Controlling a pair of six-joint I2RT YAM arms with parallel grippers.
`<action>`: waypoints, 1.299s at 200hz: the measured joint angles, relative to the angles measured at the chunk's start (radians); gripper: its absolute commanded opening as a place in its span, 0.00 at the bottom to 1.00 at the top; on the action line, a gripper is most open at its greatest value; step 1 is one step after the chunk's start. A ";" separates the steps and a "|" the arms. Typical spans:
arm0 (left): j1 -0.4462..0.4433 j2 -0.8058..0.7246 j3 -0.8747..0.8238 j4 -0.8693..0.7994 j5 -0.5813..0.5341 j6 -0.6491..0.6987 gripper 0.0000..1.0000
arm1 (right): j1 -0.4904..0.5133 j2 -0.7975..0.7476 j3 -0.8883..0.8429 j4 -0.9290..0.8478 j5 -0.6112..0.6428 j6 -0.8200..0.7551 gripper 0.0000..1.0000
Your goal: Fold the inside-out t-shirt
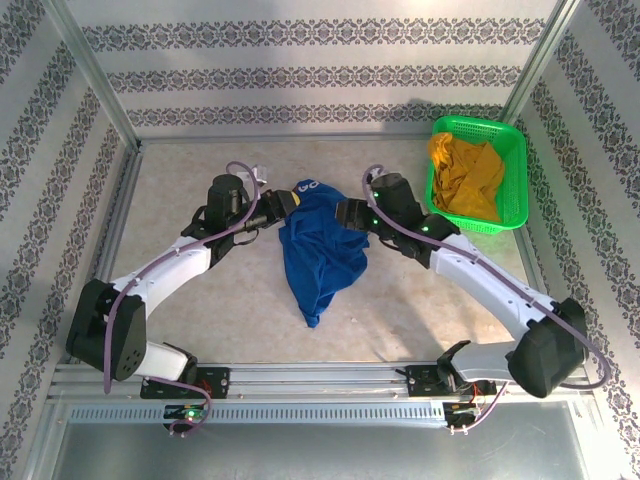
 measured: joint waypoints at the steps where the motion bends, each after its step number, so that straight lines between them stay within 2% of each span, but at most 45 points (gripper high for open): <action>1: 0.000 0.000 0.000 -0.001 -0.001 0.000 0.24 | 0.002 0.004 0.002 -0.002 0.002 0.000 0.63; 18: 0.000 0.000 0.000 -0.023 -0.015 0.006 0.25 | 0.023 0.093 0.034 -0.054 0.040 0.000 0.62; 30: 0.000 0.000 0.000 -0.026 -0.023 0.006 0.25 | 0.029 0.161 0.048 -0.079 0.058 0.000 0.56; 34: 0.000 0.000 0.000 -0.026 -0.025 0.006 0.26 | 0.030 0.183 0.051 -0.085 0.063 0.000 0.47; 39: 0.000 0.000 0.000 -0.026 -0.027 0.006 0.26 | 0.030 0.208 0.054 -0.093 0.066 0.003 0.31; 44: 0.000 0.000 0.000 -0.026 -0.030 0.006 0.26 | 0.029 0.231 0.058 -0.104 0.070 -0.004 0.10; 48: 0.000 0.000 0.000 -0.026 -0.032 0.006 0.27 | 0.029 0.248 0.062 -0.111 0.072 -0.009 0.00; 73: 0.000 0.000 0.001 -0.032 -0.032 0.008 0.32 | 0.016 0.285 0.092 -0.148 0.052 -0.040 0.00; 88: 0.000 0.000 0.007 -0.043 -0.025 0.016 0.37 | -0.011 0.256 0.125 -0.153 -0.032 -0.075 0.00; 115: 0.000 0.009 0.039 -0.052 0.022 0.034 0.45 | -0.125 0.131 0.152 -0.087 -0.324 -0.089 0.00; 134: -0.001 0.029 0.071 -0.051 0.060 0.042 0.48 | -0.202 0.061 0.159 0.043 -0.576 -0.049 0.00; 156: -0.012 0.054 0.108 -0.052 0.087 0.064 0.52 | -0.227 0.040 0.146 0.253 -0.805 0.058 0.00; 174: -0.037 0.063 0.130 -0.053 0.088 0.088 0.55 | -0.227 0.048 0.119 0.414 -0.933 0.155 0.00; 205: -0.077 0.063 0.141 -0.032 0.092 0.105 0.58 | -0.228 0.078 0.094 0.578 -1.032 0.272 0.00; 260: -0.102 0.050 0.106 0.017 0.100 0.114 0.61 | -0.229 0.090 0.051 0.683 -1.048 0.353 0.00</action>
